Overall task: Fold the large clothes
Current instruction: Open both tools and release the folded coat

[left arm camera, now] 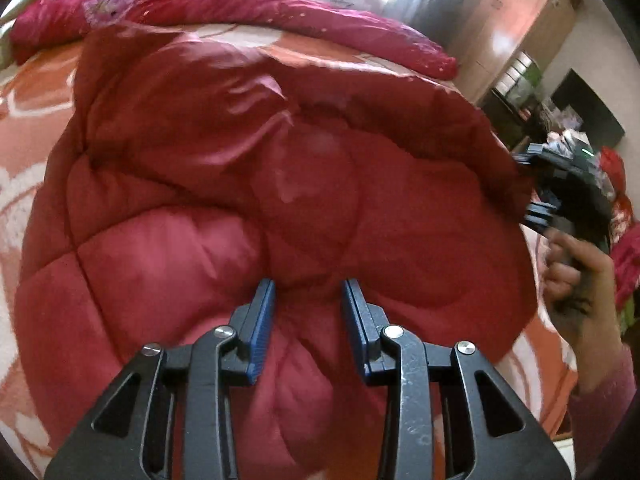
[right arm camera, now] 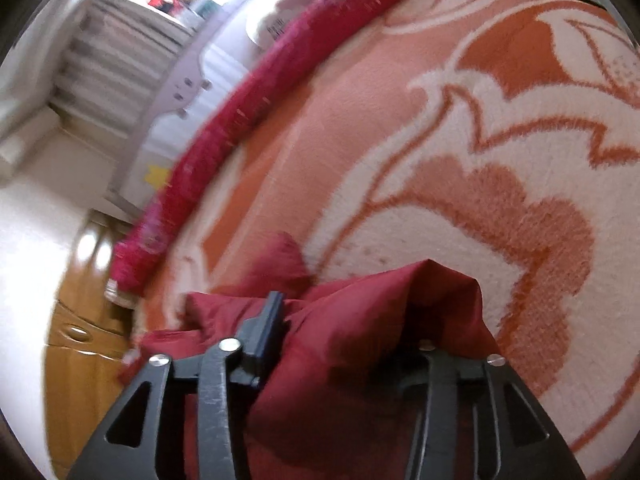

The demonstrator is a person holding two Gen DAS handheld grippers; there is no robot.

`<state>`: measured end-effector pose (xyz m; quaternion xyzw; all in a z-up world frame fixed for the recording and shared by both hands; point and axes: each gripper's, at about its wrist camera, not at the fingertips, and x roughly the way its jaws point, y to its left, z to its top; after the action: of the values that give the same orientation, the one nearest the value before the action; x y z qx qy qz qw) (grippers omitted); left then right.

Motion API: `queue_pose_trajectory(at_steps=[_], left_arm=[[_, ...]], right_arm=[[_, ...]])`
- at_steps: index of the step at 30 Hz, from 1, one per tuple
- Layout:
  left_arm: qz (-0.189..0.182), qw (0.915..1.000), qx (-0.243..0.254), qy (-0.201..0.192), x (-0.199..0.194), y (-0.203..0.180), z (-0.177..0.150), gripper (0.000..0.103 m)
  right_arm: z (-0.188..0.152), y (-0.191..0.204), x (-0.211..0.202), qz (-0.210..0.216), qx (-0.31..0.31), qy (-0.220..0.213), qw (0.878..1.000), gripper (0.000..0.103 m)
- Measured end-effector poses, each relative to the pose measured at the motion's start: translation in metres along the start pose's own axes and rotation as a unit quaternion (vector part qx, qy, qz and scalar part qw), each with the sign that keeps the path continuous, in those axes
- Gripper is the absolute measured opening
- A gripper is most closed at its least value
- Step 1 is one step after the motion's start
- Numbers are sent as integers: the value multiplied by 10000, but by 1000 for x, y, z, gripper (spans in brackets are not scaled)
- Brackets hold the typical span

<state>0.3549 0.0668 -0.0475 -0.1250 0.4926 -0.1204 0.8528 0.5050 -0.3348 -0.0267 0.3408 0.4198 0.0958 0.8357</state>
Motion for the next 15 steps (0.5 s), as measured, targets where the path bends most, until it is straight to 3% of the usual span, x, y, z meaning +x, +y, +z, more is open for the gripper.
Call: queue_pose_trajectory(at_steps=[3, 6, 9, 11, 15], left_arm=[[-7, 9999, -130, -15, 2, 8, 4, 30], [57, 9999, -134, 10, 5, 10, 6, 28], [105, 9999, -104, 55, 6, 8, 8, 28], [203, 9997, -96, 50, 5, 8, 8, 24], [328, 9992, -236, 45, 9, 20, 17, 16]], right_arm=[[-6, 9, -41, 155, -216, -501, 9984, 72], [-24, 24, -69, 108, -819, -852, 9929, 72], [-50, 43, -58, 30, -1710, -429, 9843, 72], [-69, 55, -38, -251, -2368, -41, 9712, 71], [-83, 58, 9, -761, -2907, 588, 9520, 69]])
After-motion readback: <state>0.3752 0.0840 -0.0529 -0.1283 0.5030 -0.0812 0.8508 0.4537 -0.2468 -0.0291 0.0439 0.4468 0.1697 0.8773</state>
